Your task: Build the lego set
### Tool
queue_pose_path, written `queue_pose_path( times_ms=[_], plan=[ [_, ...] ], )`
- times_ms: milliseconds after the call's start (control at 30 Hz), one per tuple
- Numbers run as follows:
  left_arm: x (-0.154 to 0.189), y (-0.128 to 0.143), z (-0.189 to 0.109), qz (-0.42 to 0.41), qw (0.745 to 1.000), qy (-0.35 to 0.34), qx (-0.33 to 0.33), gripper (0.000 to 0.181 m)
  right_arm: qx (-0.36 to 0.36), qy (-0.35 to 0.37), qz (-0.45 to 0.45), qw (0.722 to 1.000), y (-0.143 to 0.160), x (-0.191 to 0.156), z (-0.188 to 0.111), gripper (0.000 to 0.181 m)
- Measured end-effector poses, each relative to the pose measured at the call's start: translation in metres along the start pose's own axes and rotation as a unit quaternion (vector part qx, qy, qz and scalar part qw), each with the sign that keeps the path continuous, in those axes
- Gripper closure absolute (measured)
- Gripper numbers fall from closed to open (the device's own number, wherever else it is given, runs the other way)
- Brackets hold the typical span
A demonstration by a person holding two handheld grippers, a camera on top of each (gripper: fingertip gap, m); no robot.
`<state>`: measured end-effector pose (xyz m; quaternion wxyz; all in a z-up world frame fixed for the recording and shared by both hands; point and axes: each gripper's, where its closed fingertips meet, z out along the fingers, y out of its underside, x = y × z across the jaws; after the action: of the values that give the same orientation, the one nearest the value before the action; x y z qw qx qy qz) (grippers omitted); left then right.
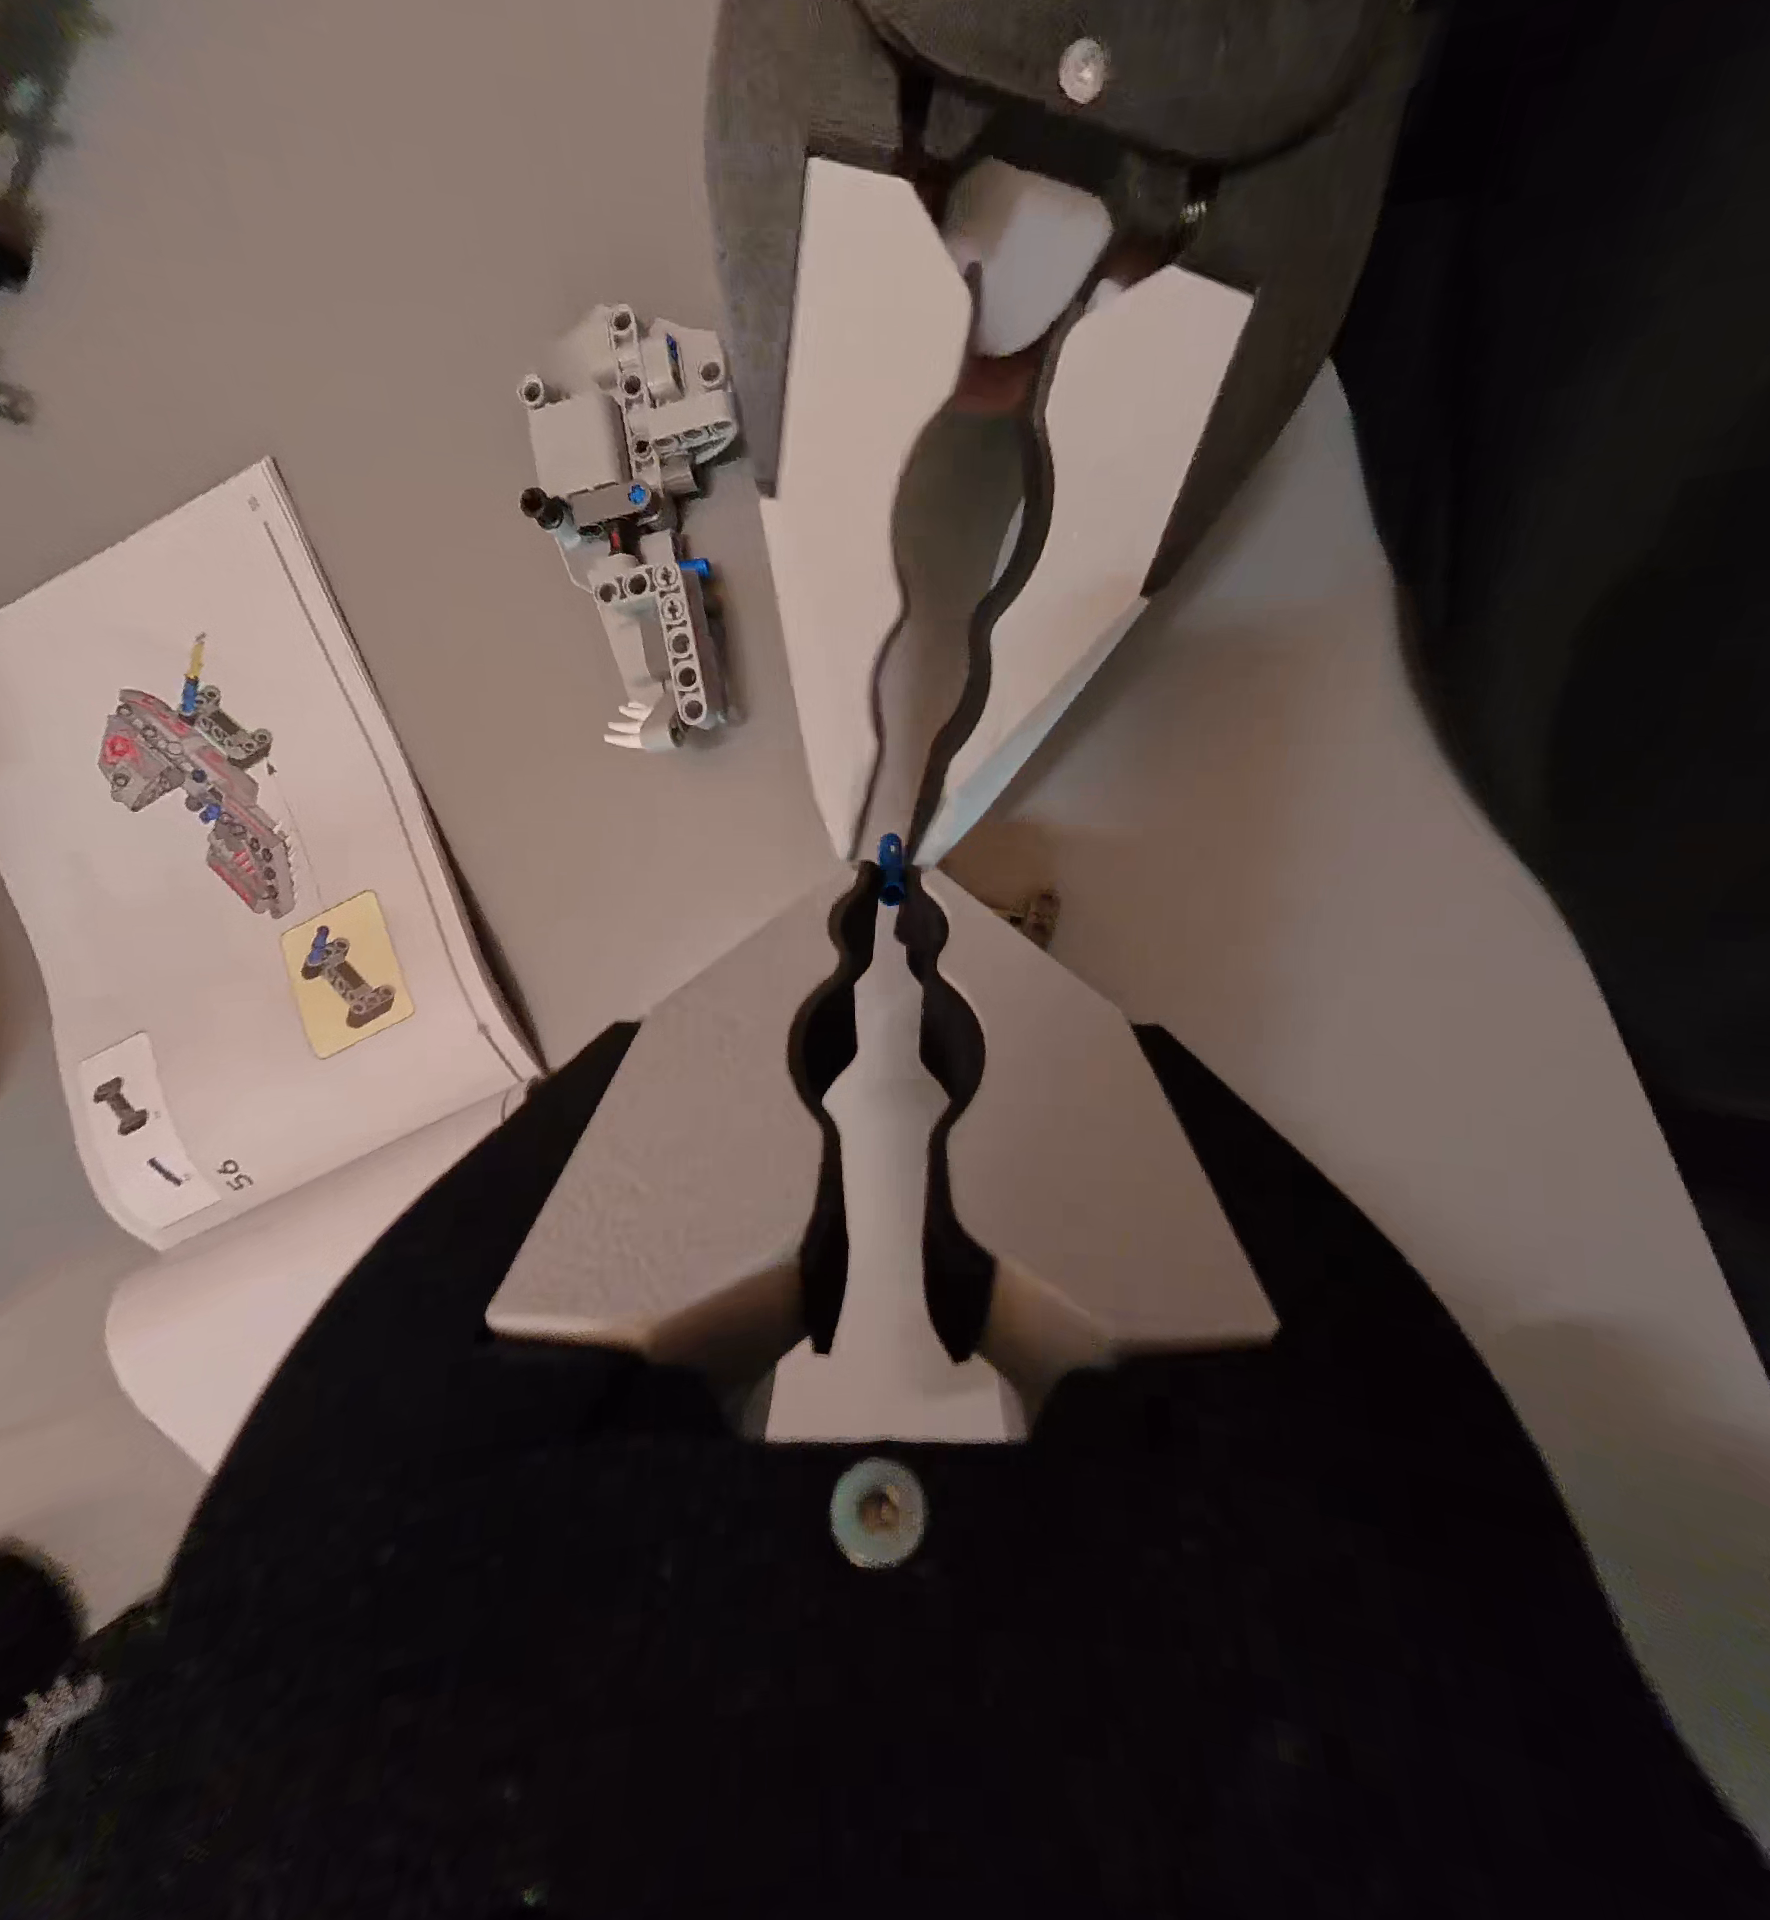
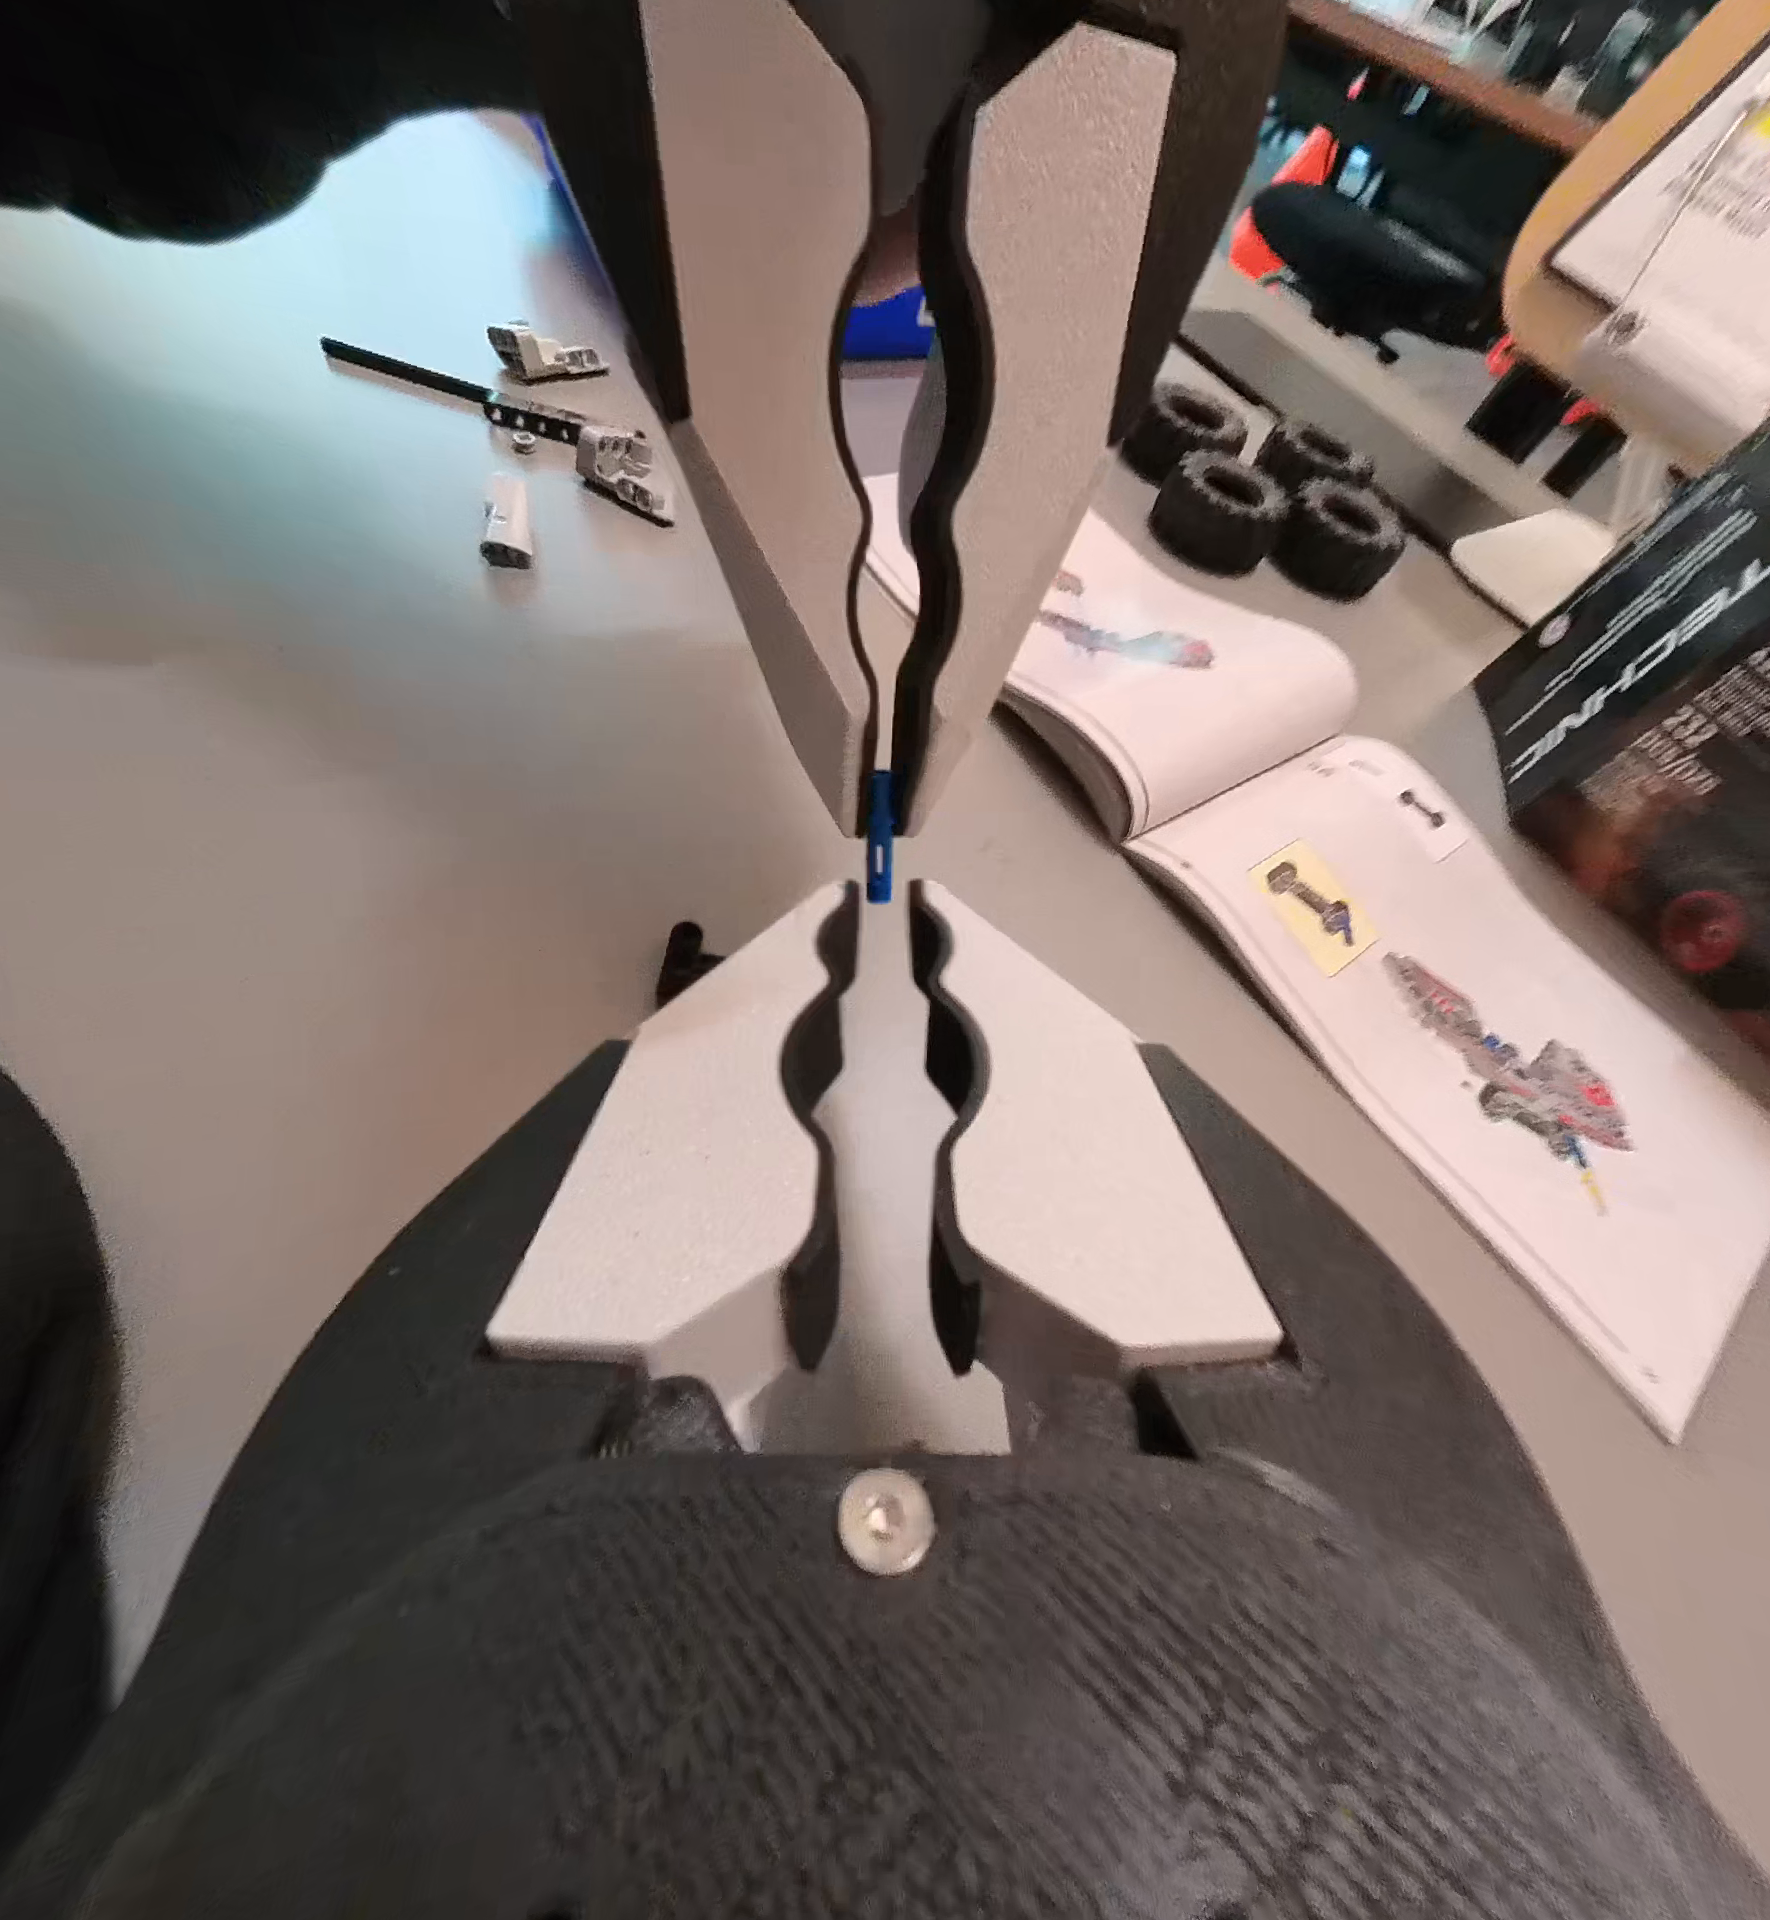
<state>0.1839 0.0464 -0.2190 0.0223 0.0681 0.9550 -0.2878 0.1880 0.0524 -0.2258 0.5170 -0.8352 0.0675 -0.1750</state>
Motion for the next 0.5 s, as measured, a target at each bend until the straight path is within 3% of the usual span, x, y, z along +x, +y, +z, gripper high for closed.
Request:
queue_pose_path(
  times_ms=[300, 500],
  plan=[
    [-0.0024, -0.0048, -0.0029, -0.045, 0.997, -0.027, 0.061, 0.178, 0.019, 0.014, -0.007, 1.000, -0.0042, 0.0026, 0.0003, 0.178],
    [0.0008, 0.0013, 0.0019, -0.039, 0.997, -0.035, 0.051, 0.179, 0.006, -0.011, 0.010, 1.000, -0.0039, -0.0036, 0.0041, 0.178]
  ],
)
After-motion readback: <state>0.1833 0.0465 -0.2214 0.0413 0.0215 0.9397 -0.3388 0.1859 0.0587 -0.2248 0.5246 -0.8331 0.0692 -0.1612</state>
